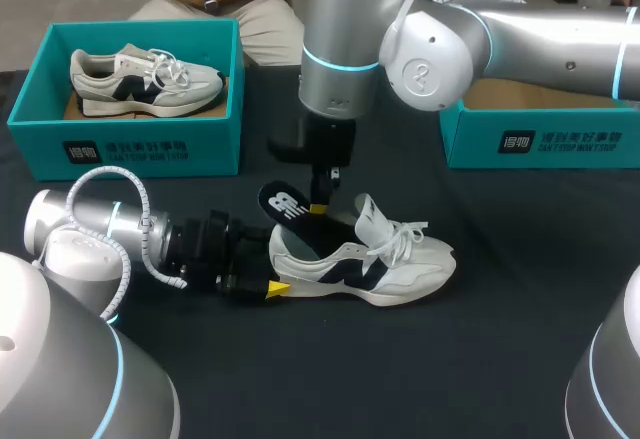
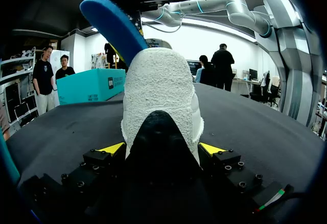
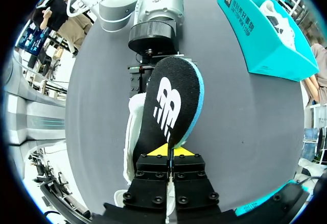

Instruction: Take the shoe out of the shoebox, open the shoe tongue, remove and reinsert the insole, then place the shoe into the shoebox

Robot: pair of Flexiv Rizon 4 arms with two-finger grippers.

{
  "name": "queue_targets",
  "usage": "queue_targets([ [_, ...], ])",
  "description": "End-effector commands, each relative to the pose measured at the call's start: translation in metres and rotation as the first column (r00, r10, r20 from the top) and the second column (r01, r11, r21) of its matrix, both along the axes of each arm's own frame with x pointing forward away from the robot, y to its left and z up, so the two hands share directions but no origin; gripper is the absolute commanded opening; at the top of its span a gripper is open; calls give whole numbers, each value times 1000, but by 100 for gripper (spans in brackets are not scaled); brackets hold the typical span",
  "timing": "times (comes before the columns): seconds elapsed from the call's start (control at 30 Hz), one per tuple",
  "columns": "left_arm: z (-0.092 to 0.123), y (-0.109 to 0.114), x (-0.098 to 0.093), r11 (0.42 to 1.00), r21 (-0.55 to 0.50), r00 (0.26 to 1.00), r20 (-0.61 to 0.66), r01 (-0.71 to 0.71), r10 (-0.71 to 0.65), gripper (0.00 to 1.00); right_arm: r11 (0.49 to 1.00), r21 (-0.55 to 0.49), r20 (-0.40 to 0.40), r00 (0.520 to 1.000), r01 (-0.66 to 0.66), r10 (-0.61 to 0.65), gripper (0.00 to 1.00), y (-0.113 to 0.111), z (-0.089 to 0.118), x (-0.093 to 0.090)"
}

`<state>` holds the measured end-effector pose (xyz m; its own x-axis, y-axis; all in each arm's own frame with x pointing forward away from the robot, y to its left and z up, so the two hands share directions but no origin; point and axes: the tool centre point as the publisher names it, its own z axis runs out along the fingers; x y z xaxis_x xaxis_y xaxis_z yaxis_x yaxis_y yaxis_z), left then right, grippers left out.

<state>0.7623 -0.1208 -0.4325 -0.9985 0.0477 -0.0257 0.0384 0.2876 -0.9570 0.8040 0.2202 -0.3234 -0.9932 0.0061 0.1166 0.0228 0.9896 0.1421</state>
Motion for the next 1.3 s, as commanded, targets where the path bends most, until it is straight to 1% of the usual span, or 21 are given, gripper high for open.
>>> queue_targets([
  [0.03,-5,-1,1,1000,1,1000,1,0,0,0,1000,7,1,1000,-7,7,0,1,5,4],
  [0.2,-5,-1,1,1000,1,1000,1,0,0,0,1000,13,-1,1000,-14,14,0,3,6,8],
  [0.5,-5,-1,1,1000,1,1000,1,0,0,0,999,39,-11,1000,-17,18,0,3,6,7],
  [0.63,-5,-1,1,1000,1,1000,1,0,0,0,998,64,14,1000,1,-2,0,1,16,9],
  [0.83,-5,-1,1,1000,1,1000,1,0,0,0,996,87,69,997,25,-31,0,1,46,22],
  [1.13,-5,-1,1,1000,1,1000,1,0,0,0,992,116,154,986,53,-71,0,6,98,46],
  [1.3,-5,-1,1,1000,1,1000,1,0,0,0,988,132,188,977,81,-105,0,4,122,56],
])
